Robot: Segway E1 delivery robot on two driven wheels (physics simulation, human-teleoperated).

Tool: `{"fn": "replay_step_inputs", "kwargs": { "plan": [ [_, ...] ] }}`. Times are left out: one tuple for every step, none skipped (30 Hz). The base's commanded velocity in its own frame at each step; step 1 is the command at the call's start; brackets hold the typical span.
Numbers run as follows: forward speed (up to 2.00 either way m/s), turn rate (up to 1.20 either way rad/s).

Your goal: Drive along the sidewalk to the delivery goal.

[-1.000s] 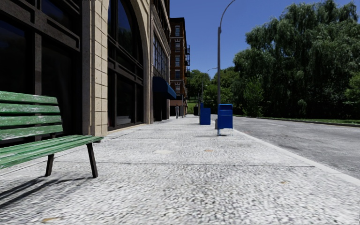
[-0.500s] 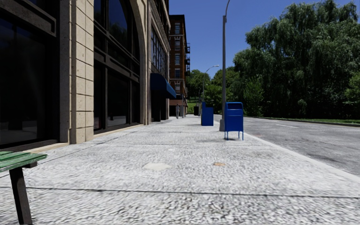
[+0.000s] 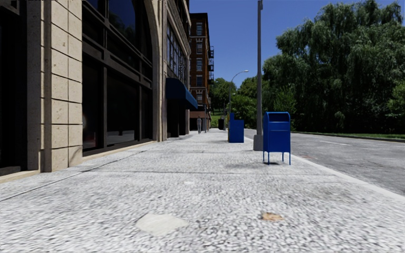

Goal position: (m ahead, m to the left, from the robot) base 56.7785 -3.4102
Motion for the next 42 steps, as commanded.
{"fn": "replay_step_inputs", "kwargs": {
  "plan": [
    [2.0,0.0],
    [2.0,0.0],
    [2.0,0.0],
    [2.0,0.0],
    [2.0,0.0],
    [2.0,0.0],
    [2.0,0.0],
    [2.0,0.0],
    [2.0,0.0],
    [2.0,0.0],
    [2.0,0.0],
    [2.0,0.0],
    [2.0,0.0],
    [2.0,0.0],
    [2.0,0.0],
    [2.0,0.0],
    [2.0,0.0],
    [2.0,0.0],
    [2.0,0.0],
    [2.0,0.0],
    [2.0,0.0],
    [2.0,0.0],
    [2.0,0.0],
    [2.0,0.0],
    [2.0,0.0],
    [2.0,0.0],
    [2.0,0.0],
    [2.0,0.0],
    [2.0,0.0],
    [2.0,0.0],
    [2.0,0.0],
    [2.0,0.0],
    [2.0,0.0],
    [2.0,0.0],
    [2.0,0.0],
    [2.0,0.0],
    [2.0,0.0],
    [2.0,0.0],
    [2.0,0.0],
    [2.0,0.0],
    [2.0,0.0],
    [2.0,0.0]
  ]
}}
